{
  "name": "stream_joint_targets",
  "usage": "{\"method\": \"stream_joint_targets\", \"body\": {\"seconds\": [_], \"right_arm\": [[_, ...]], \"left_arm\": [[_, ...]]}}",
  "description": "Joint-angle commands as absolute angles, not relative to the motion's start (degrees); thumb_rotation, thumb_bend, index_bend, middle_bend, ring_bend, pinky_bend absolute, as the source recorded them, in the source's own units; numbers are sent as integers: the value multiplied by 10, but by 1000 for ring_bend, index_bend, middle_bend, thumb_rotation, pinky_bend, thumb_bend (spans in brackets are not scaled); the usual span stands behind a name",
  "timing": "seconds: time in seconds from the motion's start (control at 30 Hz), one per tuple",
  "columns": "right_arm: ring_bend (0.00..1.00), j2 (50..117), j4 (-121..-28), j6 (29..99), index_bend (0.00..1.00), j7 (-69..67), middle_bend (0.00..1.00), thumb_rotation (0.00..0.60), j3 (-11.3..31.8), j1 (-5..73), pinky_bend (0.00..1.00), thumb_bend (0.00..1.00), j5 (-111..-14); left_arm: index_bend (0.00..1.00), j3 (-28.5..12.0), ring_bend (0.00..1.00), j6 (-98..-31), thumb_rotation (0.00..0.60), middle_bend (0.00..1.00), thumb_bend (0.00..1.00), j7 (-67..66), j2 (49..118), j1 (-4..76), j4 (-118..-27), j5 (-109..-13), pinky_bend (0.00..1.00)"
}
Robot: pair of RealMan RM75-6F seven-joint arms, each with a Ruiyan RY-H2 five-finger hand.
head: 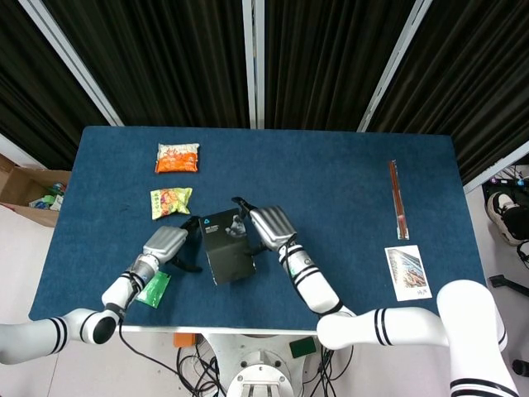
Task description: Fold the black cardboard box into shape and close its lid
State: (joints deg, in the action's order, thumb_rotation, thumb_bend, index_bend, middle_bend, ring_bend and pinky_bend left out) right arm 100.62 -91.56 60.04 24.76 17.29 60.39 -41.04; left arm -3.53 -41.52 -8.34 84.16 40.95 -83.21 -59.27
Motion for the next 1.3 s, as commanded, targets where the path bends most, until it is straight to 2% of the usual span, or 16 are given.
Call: {"method": "stream_joint_targets", "body": {"seconds": [0.03, 0.27, 0.67, 0.83, 0.93, 1.17, 1.3], "right_arm": [[723, 1013, -907, 598, 171, 246, 361, 600, 176, 605, 1000, 0, -417], [723, 1019, -900, 592, 181, 242, 360, 600, 184, 604, 1000, 0, -424], [723, 1026, -886, 580, 202, 244, 360, 600, 186, 606, 1000, 0, -437], [724, 1038, -862, 573, 245, 252, 361, 600, 174, 612, 1000, 10, -460], [724, 1052, -837, 571, 293, 263, 362, 600, 159, 617, 1000, 23, -488], [724, 1087, -742, 588, 371, 289, 362, 600, 105, 625, 1000, 50, -605], [731, 1105, -675, 606, 471, 261, 369, 600, 75, 624, 1000, 137, -695]], "left_arm": [[0, -33, 570, -418, 582, 0, 0, -98, 831, 414, -851, -579, 809], [0, -33, 570, -473, 599, 0, 0, -119, 814, 398, -873, -586, 762], [0, -46, 570, -520, 600, 0, 0, 20, 711, 343, -950, -672, 760], [0, -47, 570, -540, 600, 0, 0, 30, 681, 325, -960, -673, 760], [0, -55, 570, -574, 600, 0, 0, 15, 687, 312, -954, -659, 762], [0, -82, 573, -708, 600, 0, 0, -79, 755, 282, -904, -646, 779], [0, -92, 572, -737, 600, 0, 0, -65, 774, 271, -884, -658, 779]]}}
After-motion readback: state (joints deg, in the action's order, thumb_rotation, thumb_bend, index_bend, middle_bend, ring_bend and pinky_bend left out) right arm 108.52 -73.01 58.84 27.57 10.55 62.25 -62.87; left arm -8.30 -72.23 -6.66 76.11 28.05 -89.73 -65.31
